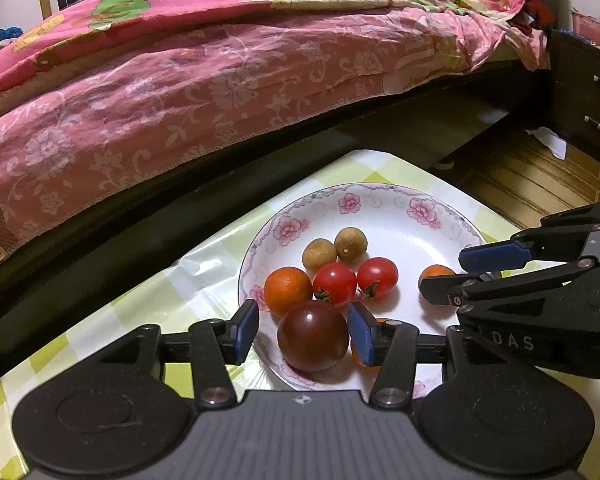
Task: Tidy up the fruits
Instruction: 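Lower both fruits into the plate and open both tools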
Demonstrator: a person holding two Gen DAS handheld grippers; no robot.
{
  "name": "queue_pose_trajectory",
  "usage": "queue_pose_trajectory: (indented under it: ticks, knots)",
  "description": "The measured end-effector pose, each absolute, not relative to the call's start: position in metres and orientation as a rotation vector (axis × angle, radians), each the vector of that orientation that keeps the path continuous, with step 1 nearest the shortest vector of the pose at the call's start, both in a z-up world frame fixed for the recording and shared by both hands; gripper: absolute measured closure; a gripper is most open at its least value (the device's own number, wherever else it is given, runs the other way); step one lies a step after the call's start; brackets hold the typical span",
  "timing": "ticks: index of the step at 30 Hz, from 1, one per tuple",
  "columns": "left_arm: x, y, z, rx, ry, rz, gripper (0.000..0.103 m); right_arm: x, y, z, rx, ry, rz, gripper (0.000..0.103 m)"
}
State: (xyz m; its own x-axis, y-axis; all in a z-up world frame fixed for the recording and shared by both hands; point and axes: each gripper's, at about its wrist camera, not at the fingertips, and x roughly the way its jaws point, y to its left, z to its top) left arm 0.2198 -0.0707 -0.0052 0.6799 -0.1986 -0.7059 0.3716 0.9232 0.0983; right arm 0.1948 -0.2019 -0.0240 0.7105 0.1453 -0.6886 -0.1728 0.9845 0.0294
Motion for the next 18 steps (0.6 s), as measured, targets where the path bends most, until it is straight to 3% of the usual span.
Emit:
queue_pose_trajectory:
  ticks: [18]
  knots:
    - [0.2094,-0.0664,0.0052,0.239,0.742,-0.289,0.045,0.1868,-0.2037,-0.0174,-0.033,0.739,0.162,0.066]
